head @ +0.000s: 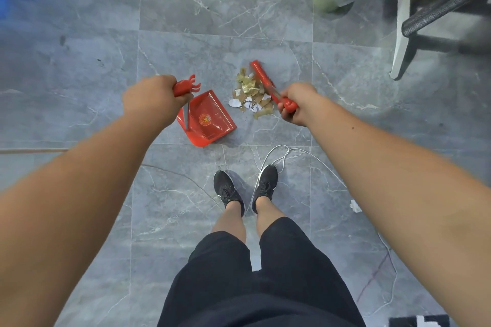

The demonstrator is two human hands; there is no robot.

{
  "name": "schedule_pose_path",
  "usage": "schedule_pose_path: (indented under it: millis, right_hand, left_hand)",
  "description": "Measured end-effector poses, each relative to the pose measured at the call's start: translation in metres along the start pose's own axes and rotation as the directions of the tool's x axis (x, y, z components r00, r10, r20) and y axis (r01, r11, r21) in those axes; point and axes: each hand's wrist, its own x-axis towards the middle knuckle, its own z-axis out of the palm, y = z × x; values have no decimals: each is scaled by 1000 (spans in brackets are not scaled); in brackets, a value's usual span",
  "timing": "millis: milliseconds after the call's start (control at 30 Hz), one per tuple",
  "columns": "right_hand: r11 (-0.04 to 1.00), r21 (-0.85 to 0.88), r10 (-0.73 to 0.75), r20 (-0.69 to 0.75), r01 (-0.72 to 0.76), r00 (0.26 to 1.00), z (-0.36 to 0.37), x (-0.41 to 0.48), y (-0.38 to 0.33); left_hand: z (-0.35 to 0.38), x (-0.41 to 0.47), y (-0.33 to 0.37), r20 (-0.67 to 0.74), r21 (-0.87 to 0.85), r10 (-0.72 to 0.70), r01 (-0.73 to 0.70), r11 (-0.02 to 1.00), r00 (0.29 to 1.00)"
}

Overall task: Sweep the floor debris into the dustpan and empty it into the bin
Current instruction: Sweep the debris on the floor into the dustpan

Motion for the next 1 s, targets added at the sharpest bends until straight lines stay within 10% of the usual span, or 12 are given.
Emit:
schedule_pose_path:
  millis: [1000]
  right_hand:
    - [769, -625, -52, 154, 138, 987, 32, -24, 7]
  left_hand:
    - [1, 1, -16, -27, -39, -58, 57, 998, 998]
